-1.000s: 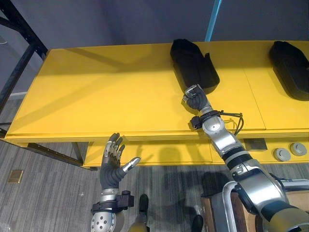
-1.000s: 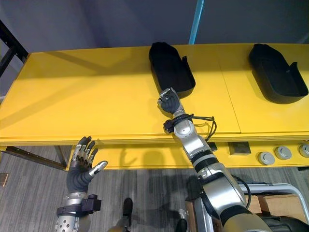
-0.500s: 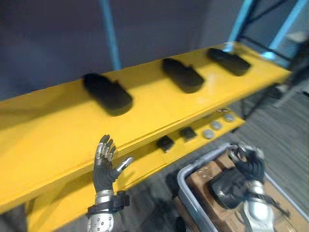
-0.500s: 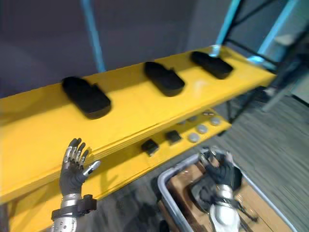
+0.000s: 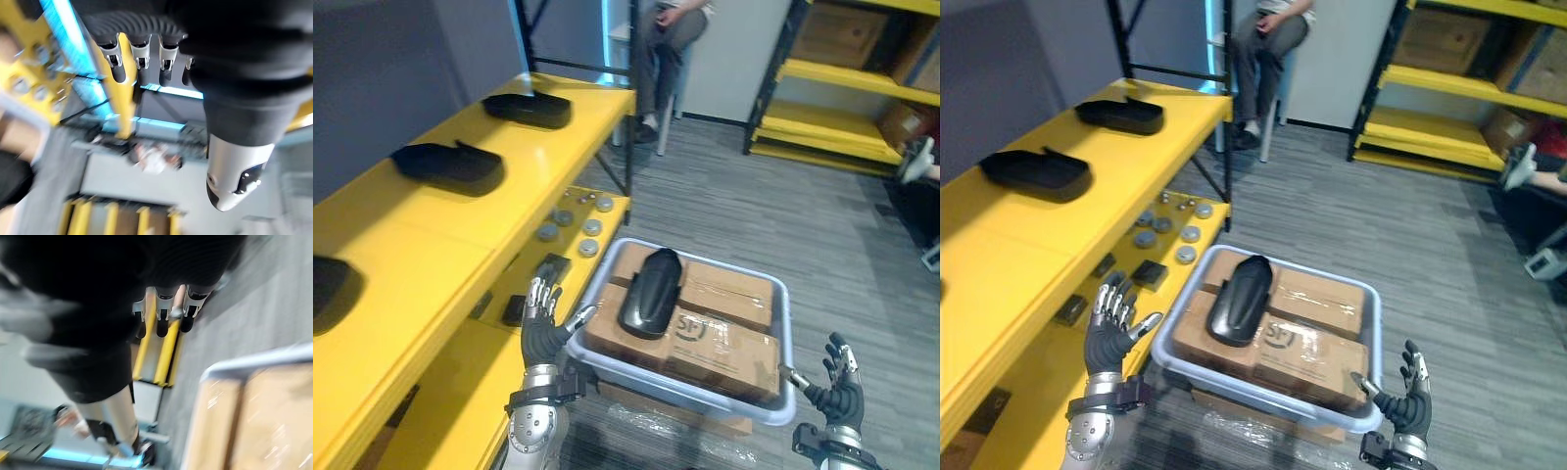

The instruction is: Walk over and take plastic housings, then place them on the shelf

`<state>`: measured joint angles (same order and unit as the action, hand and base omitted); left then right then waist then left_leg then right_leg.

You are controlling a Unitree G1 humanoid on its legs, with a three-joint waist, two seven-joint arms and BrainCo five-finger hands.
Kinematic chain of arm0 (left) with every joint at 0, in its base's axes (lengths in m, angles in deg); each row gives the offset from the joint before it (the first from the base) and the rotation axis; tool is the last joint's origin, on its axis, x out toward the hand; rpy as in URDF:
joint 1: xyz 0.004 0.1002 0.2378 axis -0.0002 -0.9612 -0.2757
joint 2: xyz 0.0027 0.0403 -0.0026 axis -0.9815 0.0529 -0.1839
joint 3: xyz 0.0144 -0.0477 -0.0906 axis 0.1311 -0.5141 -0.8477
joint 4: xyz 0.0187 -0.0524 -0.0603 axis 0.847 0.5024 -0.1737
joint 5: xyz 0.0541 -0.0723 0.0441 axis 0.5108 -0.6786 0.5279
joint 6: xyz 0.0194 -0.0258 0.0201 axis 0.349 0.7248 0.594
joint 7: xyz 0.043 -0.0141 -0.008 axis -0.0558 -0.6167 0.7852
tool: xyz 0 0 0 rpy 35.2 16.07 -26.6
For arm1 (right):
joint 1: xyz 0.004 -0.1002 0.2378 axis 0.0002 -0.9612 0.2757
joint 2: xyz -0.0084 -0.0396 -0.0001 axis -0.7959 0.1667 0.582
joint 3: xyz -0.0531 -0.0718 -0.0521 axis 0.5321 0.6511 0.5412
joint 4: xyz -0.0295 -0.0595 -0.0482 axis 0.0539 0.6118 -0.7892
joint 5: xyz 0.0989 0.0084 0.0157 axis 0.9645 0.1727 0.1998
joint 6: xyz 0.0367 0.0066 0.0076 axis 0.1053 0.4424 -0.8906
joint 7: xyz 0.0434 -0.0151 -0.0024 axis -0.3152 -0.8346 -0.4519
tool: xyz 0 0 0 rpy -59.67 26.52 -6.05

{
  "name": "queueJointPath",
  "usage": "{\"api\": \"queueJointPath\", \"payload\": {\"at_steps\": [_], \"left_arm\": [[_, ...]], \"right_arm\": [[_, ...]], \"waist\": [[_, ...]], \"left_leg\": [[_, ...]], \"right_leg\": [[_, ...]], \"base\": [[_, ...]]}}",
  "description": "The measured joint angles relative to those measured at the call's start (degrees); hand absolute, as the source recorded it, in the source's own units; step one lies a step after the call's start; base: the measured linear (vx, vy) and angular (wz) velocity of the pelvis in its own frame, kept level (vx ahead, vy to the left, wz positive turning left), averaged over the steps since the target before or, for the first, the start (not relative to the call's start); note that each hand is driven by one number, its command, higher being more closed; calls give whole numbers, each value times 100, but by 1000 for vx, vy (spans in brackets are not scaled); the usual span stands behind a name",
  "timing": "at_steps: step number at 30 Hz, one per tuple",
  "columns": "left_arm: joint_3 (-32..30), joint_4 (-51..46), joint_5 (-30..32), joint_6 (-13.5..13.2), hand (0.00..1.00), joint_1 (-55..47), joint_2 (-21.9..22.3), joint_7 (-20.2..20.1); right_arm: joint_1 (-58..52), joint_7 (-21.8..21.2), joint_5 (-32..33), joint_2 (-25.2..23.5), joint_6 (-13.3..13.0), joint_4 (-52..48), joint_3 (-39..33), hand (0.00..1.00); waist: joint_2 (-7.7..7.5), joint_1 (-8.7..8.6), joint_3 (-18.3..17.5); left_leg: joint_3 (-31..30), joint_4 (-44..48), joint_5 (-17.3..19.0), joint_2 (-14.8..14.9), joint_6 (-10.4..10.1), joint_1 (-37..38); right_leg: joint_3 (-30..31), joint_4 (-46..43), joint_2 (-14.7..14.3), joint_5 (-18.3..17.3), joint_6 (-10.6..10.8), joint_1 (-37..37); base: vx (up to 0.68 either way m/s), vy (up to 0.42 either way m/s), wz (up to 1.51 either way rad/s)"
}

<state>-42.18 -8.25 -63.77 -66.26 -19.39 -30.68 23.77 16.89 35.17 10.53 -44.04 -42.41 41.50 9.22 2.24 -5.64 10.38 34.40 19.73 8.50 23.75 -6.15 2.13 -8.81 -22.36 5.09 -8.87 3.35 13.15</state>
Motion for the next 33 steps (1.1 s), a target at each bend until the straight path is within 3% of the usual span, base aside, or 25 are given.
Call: {"api": "queueJointPath", "payload": {"at_steps": [1, 2, 3, 4, 6, 8, 9, 11, 12, 13, 18, 19, 20, 24, 27, 33], "left_arm": [[-18, 15, 4, 2, 0, -13, 39, -8], [-63, 160, 21, 1, 0, -6, 37, -17], [-71, 353, 71, 4, 0, 31, 24, -18], [-73, 495, 116, 10, 0, 72, 24, -18], [-141, 975, 266, 48, 0, 114, 64, -17], [-399, 1288, 412, 105, 0, 109, 62, 10], [-511, 1380, 472, 116, 0, 108, 62, 26], [-851, 1661, 788, 219, 0, 76, 38, 210], [-924, 1727, 849, 223, 0, 46, 38, 234], [-1061, 1980, 1036, 287, 0, 10, -53, 302], [-1204, 2386, 1350, 458, 0, -99, -176, 516], [-1197, 2386, 1350, 458, 0, -99, -194, 527], [-1174, 2394, 1348, 456, 0, -112, -227, 566], [-942, 2724, 1332, 371, 0, -71, -309, 614], [-631, 3493, 1202, 268, 0, 65, -358, 595], [-466, 4606, 763, 205, 0, 425, -373, 493]], "right_arm": [[32, -24, 2, 3, 22, 87, 63, 0], [113, -89, 2, 5, 27, 229, 294, 0], [146, -99, 1, 5, 26, 290, 354, 0], [165, -98, 2, 9, 26, 344, 368, 0], [462, -46, 4, 197, 36, 786, 349, 0], [787, 17, -7, 319, 86, 1188, 394, 0], [898, 41, -9, 339, 107, 1305, 418, 0], [1432, 164, -23, 398, 169, 1777, 462, 0], [1584, 205, -25, 429, 184, 1894, 492, 0], [1849, 300, -66, 406, 232, 2063, 587, 0], [2725, 601, -275, 336, 321, 2370, 707, 0], [2952, 670, -294, 336, 349, 2489, 703, 0], [3543, 849, -397, 334, 433, 2828, 658, 0], [5106, 1286, -436, 335, 554, 3614, 555, 0], [6185, 1590, -516, 443, 662, 4115, 490, 0], [7246, 1909, -516, 798, 785, 5089, 311, 0]], "waist": [[28, 23, -4], [67, 39, -10], [65, 22, -8], [50, 17, -1], [41, 79, 35], [25, 174, 96], [22, 215, 99], [71, 403, 192], [116, 443, 217], [67, 545, 279], [3, 846, 583], [3, 905, 635], [-3, 1073, 741], [9, 1288, 1101], [8, 1383, 1301], [13, 1579, 1466]], "left_leg": [[47, 65, -75, 130, 110, 72], [137, 417, -289, 471, 416, 112], [127, 691, -461, 634, 629, 78], [11, 870, -482, 672, 669, 4], [-1106, 1330, 17, 193, 147, -536], [-1743, 1155, 300, -310, -67, -796], [-1856, 1015, 313, -433, -79, -864], [-1956, 67, 5, -780, 259, -899], [-1985, -183, -181, -840, 271, -901], [-2048, -523, -332, -977, -8, -852], [-2441, -1423, -937, -1567, 169, -919], [-2487, -1454, -962, -1600, 182, -946], [-2542, -1503, -997, -1671, 207, -1022], [-2657, -1570, -1052, -1798, 252, -1135], [-2665, -1569, -1078, -1823, 276, -1345], [-2682, -1560, -1110, -1819, 288, -1658]], "right_leg": [[113, 87, -168, 59, -97, -22], [361, 367, -548, 226, -339, -144], [463, 546, -685, 320, -427, -261], [521, 667, -721, 375, -478, -335], [690, 1077, -740, 587, -573, -560], [716, 1331, -738, 707, -594, -745], [712, 1379, -737, 728, -592, -775], [657, 1468, -740, 762, -546, -838], [635, 1511, -756, 766, -515, -824], [560, 1638, -650, 717, -403, -830], [12, 1969, -189, 948, -218, -817], [-12, 2002, -163, 971, -186, -817], [-106, 2114, -108, 1020, -148, -809], [-239, 2212, -1, 1080, -74, -785], [-256, 2209, 21, 1144, -52, -576], [-271, 2213, 19, 1232, -18, -276]], "base": [[72, -407, -150], [82, -329, -130], [102, -312, -111], [88, -185, -56], [76, -167, -39], [32, -27, -13], [6, 33, 1], [-25, 56, 9], [-42, 108, 22], [-27, 108, 31], [23, 114, 60], [49, 107, 46], [41, 79, 33], [40, 66, 21], [8, 55, 2], [0, 0, 0]]}}
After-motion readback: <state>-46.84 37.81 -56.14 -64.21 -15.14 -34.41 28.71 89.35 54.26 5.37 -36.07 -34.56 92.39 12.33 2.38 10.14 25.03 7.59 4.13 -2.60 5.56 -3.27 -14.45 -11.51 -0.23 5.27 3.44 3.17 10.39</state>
